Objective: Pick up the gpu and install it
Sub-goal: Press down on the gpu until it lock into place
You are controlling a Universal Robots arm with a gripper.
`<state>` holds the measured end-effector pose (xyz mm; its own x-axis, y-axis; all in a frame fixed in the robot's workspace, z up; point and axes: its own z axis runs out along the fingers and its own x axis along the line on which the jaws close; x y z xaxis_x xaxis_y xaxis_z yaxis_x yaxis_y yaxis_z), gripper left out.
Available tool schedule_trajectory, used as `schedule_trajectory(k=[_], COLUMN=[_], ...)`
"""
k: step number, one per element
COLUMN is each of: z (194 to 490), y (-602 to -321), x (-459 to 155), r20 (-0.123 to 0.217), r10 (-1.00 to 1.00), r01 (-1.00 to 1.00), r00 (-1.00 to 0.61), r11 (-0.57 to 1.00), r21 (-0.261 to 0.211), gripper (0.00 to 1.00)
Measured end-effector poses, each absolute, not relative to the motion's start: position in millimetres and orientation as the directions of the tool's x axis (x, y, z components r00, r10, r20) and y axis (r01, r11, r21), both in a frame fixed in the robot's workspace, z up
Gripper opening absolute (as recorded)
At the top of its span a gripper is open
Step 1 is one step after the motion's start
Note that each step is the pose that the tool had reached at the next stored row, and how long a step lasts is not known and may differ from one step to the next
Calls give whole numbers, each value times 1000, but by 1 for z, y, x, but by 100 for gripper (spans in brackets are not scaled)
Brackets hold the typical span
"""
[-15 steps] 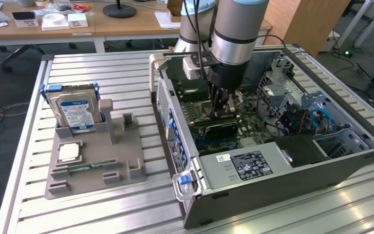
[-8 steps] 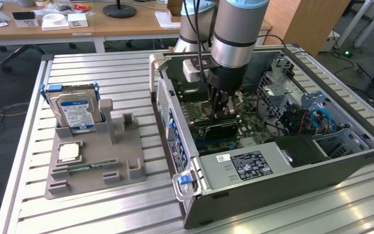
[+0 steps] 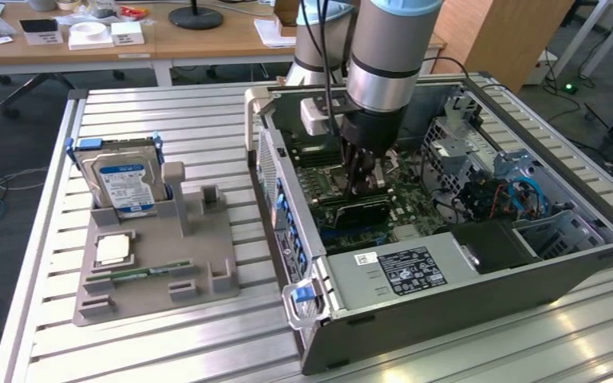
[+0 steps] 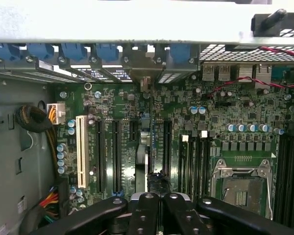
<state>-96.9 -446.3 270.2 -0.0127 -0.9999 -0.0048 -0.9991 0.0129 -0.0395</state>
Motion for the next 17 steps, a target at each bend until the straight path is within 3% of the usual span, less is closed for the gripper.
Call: schedule_trajectory(k=[17], z=[263], y=[-447], x=[-97], r20=[-4], r10=[-1000], r01=[-999], r00=[-12], r11=[13], r21=[-39], gripper=[11])
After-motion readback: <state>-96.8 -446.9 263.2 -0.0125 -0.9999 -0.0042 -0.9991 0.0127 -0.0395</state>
